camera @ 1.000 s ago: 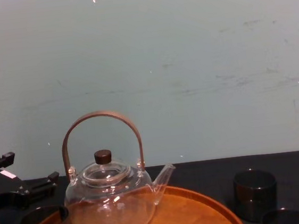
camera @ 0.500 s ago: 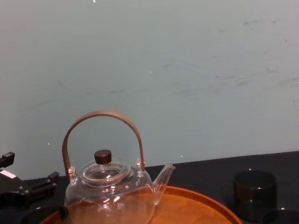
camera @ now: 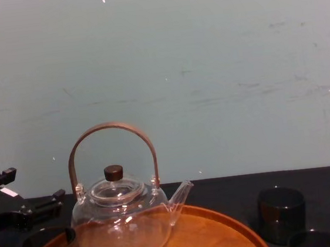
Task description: Pick up the glass from the table and place it on the tray.
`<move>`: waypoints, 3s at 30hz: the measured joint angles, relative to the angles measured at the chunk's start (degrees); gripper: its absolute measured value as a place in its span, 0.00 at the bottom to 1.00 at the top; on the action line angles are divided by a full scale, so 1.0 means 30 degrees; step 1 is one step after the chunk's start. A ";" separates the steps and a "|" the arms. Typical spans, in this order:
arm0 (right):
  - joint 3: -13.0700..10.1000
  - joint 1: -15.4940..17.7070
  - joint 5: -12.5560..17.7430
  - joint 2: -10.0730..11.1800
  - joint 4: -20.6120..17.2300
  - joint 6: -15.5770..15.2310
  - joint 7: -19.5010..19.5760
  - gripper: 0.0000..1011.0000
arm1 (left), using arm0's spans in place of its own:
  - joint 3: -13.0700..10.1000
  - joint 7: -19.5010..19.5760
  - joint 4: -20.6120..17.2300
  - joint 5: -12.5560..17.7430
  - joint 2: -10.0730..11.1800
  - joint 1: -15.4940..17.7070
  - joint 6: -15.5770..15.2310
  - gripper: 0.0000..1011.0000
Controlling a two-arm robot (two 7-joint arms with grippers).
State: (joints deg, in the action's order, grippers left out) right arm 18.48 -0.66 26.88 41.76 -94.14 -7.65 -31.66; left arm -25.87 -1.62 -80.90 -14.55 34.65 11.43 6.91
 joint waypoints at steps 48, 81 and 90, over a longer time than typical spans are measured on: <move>0.2362 -0.3585 -0.0931 -0.1732 0.2985 -0.1092 -0.0025 0.99 | 0.0001 0.0000 -0.0001 0.0000 -0.0001 -0.0002 0.0000 0.99; 0.2405 -0.3605 -0.1068 -0.1727 0.2951 -0.1020 0.0014 0.88 | 0.0002 0.0000 -0.0001 0.0000 -0.0001 -0.0001 0.0000 0.99; 0.2072 -0.3398 -0.0591 -0.1487 0.2514 -0.0970 -0.0241 0.88 | 0.0001 0.0000 0.0000 0.0000 -0.0001 -0.0001 0.0001 0.99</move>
State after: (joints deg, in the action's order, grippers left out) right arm 24.69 -10.85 25.10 37.30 -86.60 -10.56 -32.39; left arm -25.86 -1.62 -80.90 -14.55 34.64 11.43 6.91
